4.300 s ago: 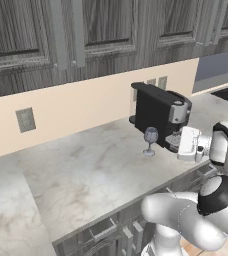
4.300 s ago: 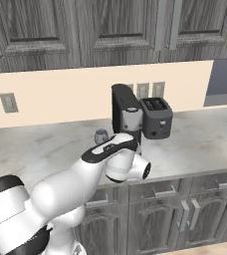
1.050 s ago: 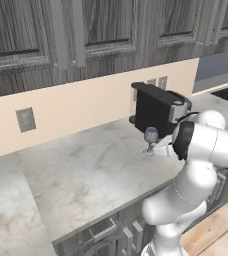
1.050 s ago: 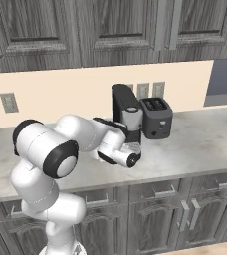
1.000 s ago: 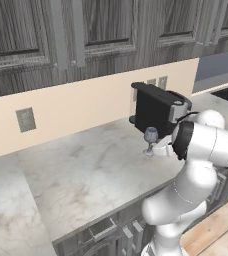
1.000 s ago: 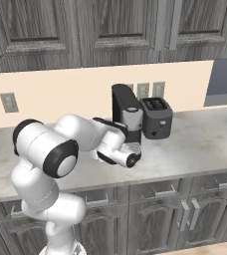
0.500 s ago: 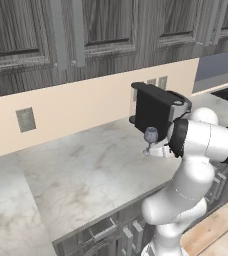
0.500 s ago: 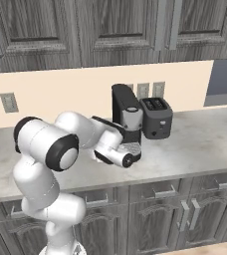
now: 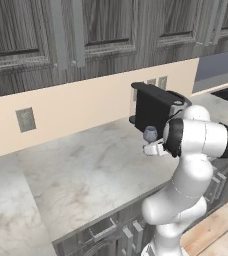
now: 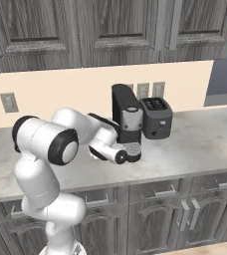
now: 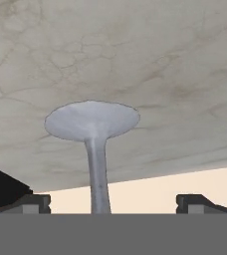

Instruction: Retrieve the wine glasses from the counter and place one next to each plate.

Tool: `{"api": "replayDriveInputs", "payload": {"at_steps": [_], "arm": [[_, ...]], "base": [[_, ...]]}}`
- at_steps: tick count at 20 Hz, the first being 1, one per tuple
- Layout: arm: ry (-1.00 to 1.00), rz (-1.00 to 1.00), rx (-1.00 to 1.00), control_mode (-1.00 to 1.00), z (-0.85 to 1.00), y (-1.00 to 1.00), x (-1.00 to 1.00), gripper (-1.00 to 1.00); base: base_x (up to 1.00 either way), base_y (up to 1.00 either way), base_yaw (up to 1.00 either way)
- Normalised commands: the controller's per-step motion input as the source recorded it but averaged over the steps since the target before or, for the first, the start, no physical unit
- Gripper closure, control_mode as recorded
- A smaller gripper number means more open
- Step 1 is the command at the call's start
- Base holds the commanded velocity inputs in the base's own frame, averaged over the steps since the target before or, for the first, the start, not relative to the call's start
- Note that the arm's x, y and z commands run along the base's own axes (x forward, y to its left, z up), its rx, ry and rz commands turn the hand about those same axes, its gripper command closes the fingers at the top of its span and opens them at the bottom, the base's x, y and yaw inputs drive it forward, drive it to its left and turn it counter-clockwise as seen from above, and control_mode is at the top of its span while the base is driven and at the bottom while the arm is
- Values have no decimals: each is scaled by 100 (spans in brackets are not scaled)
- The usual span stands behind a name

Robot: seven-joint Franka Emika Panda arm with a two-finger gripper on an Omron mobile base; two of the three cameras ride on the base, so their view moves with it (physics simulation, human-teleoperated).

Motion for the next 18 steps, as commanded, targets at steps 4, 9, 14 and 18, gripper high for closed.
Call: {"api": "replayDriveInputs", "payload": {"at_steps": [4, 9, 14, 18], "arm": [[2, -4, 0, -100, -18, 0, 17, -100], [2, -4, 0, -100, -18, 0, 22, 100], [3, -4, 0, -100, -19, 0, 28, 100], [1, -2, 0, -100, -12, 1, 8, 100]], "base": [[0, 0, 0], [0, 0, 0], [0, 0, 0], [0, 0, 0]]}}
